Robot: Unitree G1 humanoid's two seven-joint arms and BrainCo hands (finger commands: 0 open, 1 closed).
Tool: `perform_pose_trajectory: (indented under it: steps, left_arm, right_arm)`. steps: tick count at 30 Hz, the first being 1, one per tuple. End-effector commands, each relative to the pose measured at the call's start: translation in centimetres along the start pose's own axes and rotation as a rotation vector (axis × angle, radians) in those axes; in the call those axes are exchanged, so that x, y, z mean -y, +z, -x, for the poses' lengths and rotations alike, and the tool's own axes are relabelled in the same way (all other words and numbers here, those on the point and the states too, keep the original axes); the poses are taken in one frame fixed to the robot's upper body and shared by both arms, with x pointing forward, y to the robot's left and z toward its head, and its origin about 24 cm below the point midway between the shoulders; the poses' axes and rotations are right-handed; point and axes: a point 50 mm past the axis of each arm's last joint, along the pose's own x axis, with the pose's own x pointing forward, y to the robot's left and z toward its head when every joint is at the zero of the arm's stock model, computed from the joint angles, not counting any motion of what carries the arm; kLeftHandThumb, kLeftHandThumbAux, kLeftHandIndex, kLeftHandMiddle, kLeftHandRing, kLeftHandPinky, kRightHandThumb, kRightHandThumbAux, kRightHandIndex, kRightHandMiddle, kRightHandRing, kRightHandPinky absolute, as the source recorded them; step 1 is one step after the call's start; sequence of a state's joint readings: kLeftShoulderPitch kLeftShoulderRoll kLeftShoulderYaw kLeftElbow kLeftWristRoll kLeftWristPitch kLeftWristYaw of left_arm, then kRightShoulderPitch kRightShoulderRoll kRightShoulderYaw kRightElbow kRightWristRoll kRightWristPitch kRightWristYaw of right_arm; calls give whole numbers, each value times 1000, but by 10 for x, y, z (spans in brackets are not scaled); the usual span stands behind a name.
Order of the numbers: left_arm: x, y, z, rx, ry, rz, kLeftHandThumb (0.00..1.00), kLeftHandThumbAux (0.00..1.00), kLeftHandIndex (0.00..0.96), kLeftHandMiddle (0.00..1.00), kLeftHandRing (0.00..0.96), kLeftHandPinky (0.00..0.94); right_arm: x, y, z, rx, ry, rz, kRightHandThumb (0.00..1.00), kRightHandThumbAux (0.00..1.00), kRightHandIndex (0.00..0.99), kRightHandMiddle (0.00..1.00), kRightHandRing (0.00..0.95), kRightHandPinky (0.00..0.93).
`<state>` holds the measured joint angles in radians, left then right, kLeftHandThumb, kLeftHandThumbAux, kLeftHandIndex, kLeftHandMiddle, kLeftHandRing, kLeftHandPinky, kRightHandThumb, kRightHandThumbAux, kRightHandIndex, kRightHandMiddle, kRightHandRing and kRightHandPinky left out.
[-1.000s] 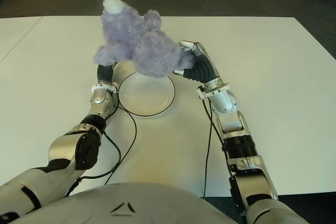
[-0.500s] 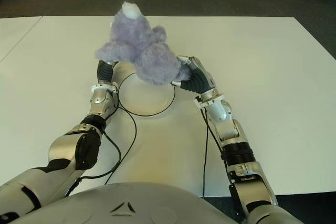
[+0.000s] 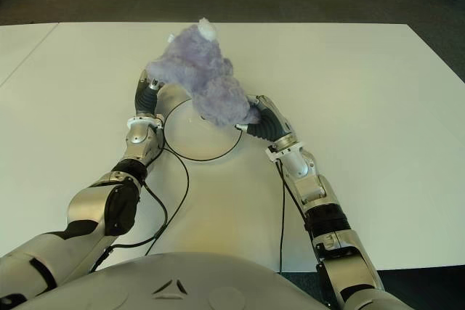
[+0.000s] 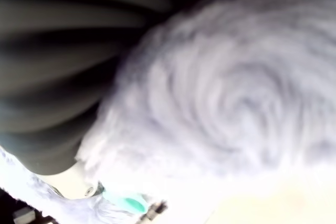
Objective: Put the doll into the plate.
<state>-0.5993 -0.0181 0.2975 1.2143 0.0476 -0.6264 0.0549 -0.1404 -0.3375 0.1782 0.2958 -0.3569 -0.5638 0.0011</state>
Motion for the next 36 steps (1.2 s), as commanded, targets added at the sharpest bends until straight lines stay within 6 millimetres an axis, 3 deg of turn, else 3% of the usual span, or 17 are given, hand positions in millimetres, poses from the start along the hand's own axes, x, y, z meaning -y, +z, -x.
perform_pose_trajectory:
  steps: [1, 9, 12, 19, 24, 36]
  left_arm:
    - [-6, -100, 91, -445, 49, 17, 0, 451, 58, 170, 158, 94]
    - [-13, -99, 91, -441, 44, 7, 0, 489, 46, 144, 136, 107]
    - [-32, -95, 88, -401, 86, 34, 0, 486, 30, 128, 127, 124]
    - [-57, -91, 98, -274, 281, 292, 0, 447, 32, 120, 123, 126]
    - [-62, -92, 101, -246, 378, 362, 0, 424, 35, 127, 131, 133]
    - [-72, -96, 107, -267, 396, 398, 0, 395, 43, 147, 156, 156]
  right_arm:
    - [-17, -20, 16, -135, 128, 23, 423, 710, 759, 870, 864, 876]
    - [-9, -29, 14, -162, 91, -1, 439, 715, 750, 865, 867, 876]
    - [-8, -29, 14, -162, 74, -4, 439, 717, 748, 864, 867, 877]
    - [-5, -31, 15, -168, 69, -2, 435, 719, 751, 864, 868, 877]
    - [-4, -32, 15, -168, 61, 9, 433, 714, 747, 864, 869, 881]
    - [2, -37, 16, -178, 50, 20, 430, 728, 747, 860, 864, 862]
